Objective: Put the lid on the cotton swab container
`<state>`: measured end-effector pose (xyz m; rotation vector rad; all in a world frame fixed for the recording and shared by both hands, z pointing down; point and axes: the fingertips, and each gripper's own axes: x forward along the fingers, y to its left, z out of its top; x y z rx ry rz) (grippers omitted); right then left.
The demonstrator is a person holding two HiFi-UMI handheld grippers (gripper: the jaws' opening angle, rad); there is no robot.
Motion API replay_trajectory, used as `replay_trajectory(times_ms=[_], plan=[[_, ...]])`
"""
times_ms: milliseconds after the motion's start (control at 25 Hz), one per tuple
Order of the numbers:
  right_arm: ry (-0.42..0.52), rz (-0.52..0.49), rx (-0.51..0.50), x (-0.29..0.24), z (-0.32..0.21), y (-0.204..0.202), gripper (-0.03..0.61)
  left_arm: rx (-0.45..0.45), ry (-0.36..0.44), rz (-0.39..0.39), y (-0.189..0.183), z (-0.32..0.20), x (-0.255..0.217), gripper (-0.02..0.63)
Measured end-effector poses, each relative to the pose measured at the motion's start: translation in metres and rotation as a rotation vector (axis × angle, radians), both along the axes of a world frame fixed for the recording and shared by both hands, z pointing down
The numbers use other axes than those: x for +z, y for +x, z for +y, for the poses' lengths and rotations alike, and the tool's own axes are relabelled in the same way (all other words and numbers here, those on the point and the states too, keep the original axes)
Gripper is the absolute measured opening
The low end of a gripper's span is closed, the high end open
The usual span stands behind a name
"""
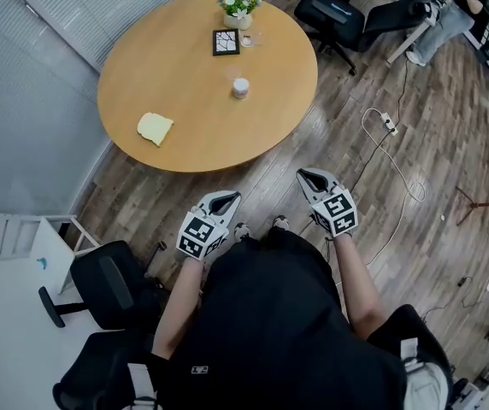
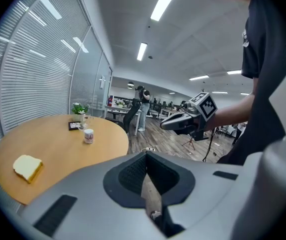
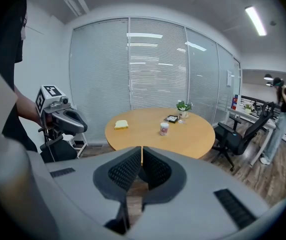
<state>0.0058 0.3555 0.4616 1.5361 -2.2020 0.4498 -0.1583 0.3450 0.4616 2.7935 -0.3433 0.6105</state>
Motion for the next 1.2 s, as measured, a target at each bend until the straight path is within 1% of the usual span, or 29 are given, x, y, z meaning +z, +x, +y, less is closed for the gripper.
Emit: replay_trajectory(times_ms=[160,320,480,680,800,920,1040,1200], plan=[[-0.009,-0.012,-0.006,0.006,-0.006,0.011,0.008,-0.013,-0.003,-0.014,0.009,-0.004,0.002,0.006],[-0.017,-0.034,-0.037,0.013,-0.017,0.024,0.008,-0.054,-0.010,-0.037,0.019,-0.010,0.008,0.008],[-0.032,-0.056,-0.106,0.024,-0.032,0.040,0.008,-0.118,-0.013,-0.044,0.042,-0.023,0.007,0.006],[-0.060,-0.053,-0.237,0.041,-0.041,0.047,0.008,-0.187,-0.008,-0.046,0.078,-0.038,0.006,0.008],[-0.062,-0.063,-0.288,0.048,-0.045,0.052,0.008,-0.198,0.001,-0.052,0.101,-0.042,0.007,0.008],[-0.085,-0.062,-0.332,0.054,-0.046,0.058,0.008,-0.200,0.010,-0.059,0.120,-0.044,0.007,0.006],[-0.073,-0.067,-0.350,0.053,-0.053,0.062,0.008,-0.210,0.007,-0.060,0.128,-0.046,0.009,0.008],[-0.063,-0.074,-0.348,0.052,-0.060,0.071,0.008,-0.220,-0.003,-0.074,0.131,-0.047,0.015,0.008]])
